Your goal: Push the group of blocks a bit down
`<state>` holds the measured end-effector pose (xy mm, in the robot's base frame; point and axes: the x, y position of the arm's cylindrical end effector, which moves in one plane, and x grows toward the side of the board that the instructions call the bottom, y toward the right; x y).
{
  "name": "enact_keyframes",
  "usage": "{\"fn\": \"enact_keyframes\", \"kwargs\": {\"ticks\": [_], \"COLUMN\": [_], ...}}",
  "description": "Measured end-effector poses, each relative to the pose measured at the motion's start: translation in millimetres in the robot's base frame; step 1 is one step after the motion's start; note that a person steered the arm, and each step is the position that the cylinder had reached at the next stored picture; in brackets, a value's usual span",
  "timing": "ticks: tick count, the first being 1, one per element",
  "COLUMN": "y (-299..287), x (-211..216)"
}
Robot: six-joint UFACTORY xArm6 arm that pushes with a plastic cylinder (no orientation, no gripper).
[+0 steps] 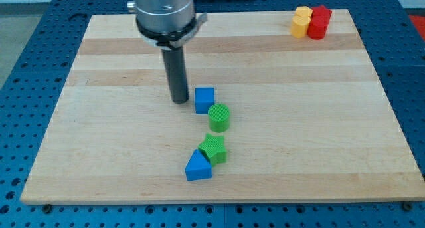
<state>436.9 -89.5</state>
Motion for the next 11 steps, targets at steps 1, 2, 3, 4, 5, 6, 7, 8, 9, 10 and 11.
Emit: {"fn": "enact_keyframes", "kwargs": {"ticks": [1, 2, 3, 4, 5, 6, 7, 8, 9, 10, 11], "y": [7, 76, 188, 308, 398, 419, 414, 354, 291, 269, 257], "x": [-42, -55, -64, -91, -162, -246, -245, -240, -220, -171, -141]}}
